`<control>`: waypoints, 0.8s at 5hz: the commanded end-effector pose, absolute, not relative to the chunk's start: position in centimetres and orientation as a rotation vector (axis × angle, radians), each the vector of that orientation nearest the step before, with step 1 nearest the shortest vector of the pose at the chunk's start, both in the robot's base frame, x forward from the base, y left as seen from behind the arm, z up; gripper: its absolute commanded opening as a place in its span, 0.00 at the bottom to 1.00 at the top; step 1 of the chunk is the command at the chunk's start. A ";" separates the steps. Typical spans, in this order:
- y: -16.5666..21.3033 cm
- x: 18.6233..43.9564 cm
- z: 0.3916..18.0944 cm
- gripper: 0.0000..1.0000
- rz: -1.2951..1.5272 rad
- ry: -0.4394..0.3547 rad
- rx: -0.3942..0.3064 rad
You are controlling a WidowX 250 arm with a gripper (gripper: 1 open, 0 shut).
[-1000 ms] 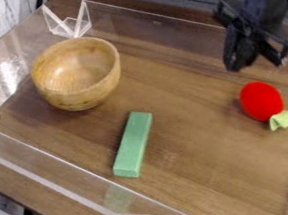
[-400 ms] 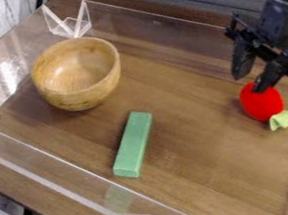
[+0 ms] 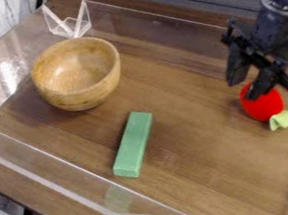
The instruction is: Move the red object to the left side of the table
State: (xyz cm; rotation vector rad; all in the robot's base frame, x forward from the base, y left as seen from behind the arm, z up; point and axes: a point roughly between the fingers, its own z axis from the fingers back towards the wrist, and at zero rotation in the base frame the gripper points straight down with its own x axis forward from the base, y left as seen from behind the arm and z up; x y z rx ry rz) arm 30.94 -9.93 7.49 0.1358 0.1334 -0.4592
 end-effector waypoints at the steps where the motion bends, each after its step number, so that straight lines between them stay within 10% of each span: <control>1: -10.8 32.2 12.7 0.00 -0.431 0.025 0.140; 2: -13.0 32.8 12.3 1.00 -0.426 0.034 0.133; 4: -14.5 32.6 9.0 1.00 -0.475 0.057 0.120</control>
